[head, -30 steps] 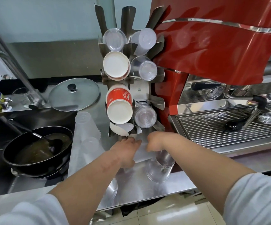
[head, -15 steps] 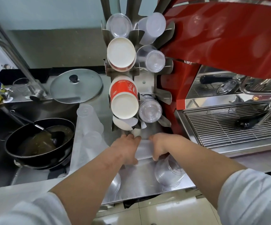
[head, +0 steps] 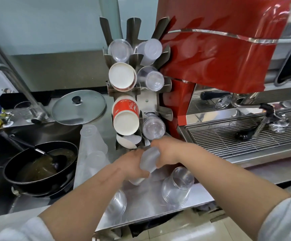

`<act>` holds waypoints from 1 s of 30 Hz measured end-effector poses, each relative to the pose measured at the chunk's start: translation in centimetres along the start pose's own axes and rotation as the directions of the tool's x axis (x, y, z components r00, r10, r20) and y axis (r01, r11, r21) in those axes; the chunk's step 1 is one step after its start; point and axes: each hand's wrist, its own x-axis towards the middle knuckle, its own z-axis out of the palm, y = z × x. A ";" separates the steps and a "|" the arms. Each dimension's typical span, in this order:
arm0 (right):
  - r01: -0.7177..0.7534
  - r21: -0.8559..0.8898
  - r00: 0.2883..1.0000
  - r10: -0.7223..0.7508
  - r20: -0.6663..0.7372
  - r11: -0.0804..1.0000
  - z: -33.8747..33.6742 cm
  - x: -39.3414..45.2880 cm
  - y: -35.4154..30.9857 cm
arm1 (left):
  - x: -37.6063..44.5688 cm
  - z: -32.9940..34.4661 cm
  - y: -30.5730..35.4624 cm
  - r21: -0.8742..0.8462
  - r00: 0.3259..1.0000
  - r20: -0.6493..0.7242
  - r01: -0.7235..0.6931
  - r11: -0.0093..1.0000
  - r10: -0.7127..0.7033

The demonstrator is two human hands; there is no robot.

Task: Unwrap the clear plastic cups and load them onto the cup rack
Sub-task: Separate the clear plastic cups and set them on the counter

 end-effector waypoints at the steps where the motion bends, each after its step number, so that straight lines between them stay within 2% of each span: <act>1: 0.005 0.025 1.000 -0.005 -0.012 1.000 -0.3 -0.4 0.0 | -0.3 -0.2 0.1 -0.061 1.000 0.001 -0.015 0.998 0.015; 4: 0.008 0.068 0.999 -0.005 -0.040 0.998 -0.9 -1.3 -0.2 | -1.0 -0.6 0.5 -0.192 0.999 -0.018 -0.044 0.980 0.041; 8: 0.035 0.089 0.995 -0.027 -0.094 0.995 -0.5 -2.0 -0.8 | -1.8 -0.5 0.9 -0.279 0.997 -0.024 -0.077 0.957 0.073; 13: 0.065 0.094 0.984 -0.048 -0.174 0.993 0.5 -1.9 -1.4 | -2.2 -0.1 0.3 -0.354 0.999 -0.041 -0.016 0.935 0.002; 19: 0.073 0.070 0.977 -0.057 -0.205 0.995 2.2 -1.5 -1.6 | -2.4 0.3 -0.6 -0.339 0.997 -0.054 0.033 0.940 -0.054; 30: 0.120 0.080 0.965 -0.097 -0.242 0.990 3.3 -1.4 -2.6 | -2.2 0.1 -0.8 -0.281 0.998 -0.058 0.018 0.960 -0.036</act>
